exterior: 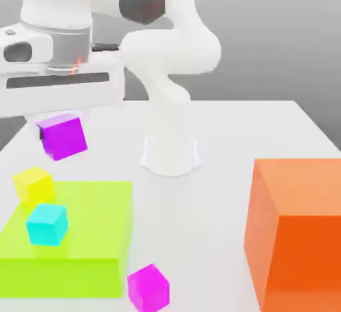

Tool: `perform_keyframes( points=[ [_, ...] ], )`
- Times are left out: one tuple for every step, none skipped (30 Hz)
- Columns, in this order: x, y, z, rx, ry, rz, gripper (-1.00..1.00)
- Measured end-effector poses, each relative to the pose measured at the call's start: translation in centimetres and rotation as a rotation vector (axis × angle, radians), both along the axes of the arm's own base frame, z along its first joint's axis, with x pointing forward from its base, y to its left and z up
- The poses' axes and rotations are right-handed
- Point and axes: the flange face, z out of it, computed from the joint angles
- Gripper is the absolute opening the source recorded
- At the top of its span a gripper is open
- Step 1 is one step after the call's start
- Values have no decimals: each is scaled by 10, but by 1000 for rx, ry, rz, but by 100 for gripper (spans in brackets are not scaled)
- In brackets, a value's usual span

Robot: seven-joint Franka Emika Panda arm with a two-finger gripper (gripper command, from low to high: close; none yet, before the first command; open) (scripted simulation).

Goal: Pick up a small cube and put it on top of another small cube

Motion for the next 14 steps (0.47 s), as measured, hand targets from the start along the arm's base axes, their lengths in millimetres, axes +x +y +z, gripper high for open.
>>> perform_keyframes(
  points=[
    [-18,-22,-6,14,1,-6,-100],
    [-34,-37,-14,30,0,-8,-100],
    [-49,-50,-21,47,-2,-7,-100],
    [-64,-61,-29,64,-5,-6,-100],
    [-71,-63,-39,85,-12,7,-100],
    [-72,-57,-46,111,-18,13,-100],
    [-71,-54,-57,125,-20,18,-100],
    [-71,-52,-68,134,-22,20,-100],
    [-70,-52,-80,138,-23,21,-100],
    [-70,-51,-92,140,-24,22,-100],
    [-71,-51,-104,139,-24,21,-100],
    [-72,-51,-112,137,-23,20,100],
    [-72,-51,-112,137,-23,20,100],
    [-72,-51,-112,137,-23,20,100]
  ],
)
